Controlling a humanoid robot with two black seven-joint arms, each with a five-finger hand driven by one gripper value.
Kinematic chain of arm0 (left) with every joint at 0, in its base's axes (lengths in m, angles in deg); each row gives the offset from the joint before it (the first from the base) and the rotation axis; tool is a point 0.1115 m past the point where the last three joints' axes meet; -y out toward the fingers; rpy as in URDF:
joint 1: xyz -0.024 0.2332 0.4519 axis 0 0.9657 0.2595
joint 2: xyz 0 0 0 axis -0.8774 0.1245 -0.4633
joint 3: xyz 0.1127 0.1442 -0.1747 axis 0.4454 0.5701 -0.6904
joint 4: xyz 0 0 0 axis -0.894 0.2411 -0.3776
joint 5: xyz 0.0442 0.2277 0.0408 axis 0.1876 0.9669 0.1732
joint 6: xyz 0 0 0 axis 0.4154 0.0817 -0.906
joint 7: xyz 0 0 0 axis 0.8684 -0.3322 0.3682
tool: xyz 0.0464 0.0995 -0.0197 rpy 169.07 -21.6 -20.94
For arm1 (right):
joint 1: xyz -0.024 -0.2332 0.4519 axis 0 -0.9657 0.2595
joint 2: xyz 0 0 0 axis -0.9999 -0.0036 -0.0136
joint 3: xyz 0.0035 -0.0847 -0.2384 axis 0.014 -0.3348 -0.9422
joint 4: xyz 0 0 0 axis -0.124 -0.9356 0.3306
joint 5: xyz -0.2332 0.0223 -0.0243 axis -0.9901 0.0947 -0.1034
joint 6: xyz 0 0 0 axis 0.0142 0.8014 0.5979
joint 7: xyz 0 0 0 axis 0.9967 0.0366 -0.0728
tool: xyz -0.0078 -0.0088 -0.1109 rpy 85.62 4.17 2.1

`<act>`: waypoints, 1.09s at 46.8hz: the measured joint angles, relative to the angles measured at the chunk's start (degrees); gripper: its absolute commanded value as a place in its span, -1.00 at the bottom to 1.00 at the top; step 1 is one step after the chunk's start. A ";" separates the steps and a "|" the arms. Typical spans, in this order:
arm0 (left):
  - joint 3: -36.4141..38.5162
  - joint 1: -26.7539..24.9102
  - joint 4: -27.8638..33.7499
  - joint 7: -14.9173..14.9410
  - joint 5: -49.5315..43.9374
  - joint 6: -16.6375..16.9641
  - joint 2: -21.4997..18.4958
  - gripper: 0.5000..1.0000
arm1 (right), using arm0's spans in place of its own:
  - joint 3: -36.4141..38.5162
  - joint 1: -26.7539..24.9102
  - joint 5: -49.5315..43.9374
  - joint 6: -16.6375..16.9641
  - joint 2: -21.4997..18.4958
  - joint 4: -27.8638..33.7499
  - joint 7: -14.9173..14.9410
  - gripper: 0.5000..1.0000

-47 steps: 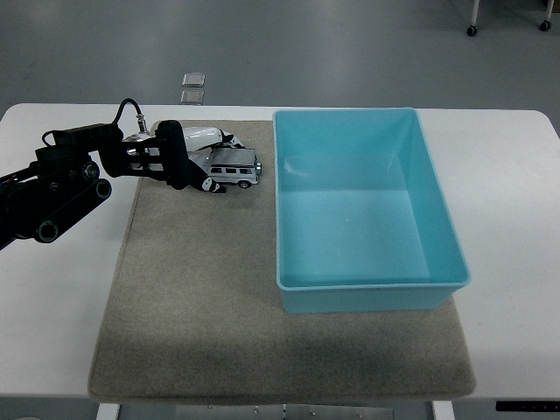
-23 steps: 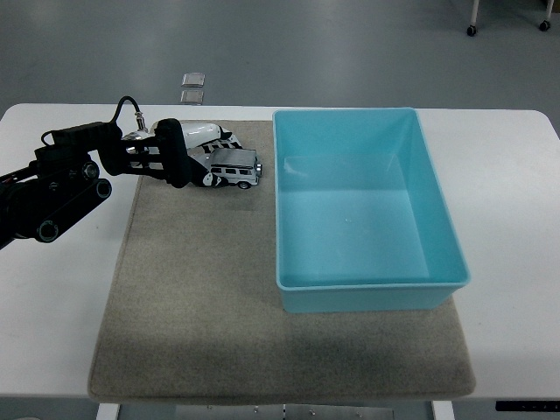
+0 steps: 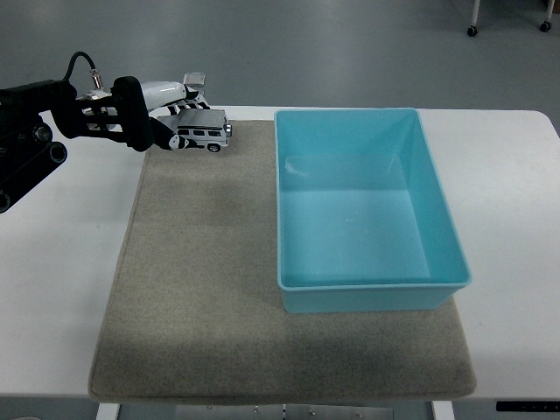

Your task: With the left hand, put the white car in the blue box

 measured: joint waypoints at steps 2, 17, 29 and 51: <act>-0.62 -0.55 1.35 -0.07 -0.23 -0.08 -0.65 -1.00 | 0.00 0.00 0.00 -0.01 0.00 0.00 -0.01 0.74; -0.70 -12.02 4.03 -0.04 -7.80 -9.57 -0.65 -1.00 | 0.00 -0.01 0.00 -0.01 0.00 0.00 -0.01 0.74; 0.70 -16.51 2.88 0.79 -7.85 -10.69 7.24 -1.00 | 0.00 0.00 0.00 -0.01 0.00 0.00 -0.01 0.74; 7.96 -14.08 2.91 4.49 -4.18 -7.27 19.89 -1.00 | 0.00 0.00 0.00 0.00 0.00 0.00 0.01 0.74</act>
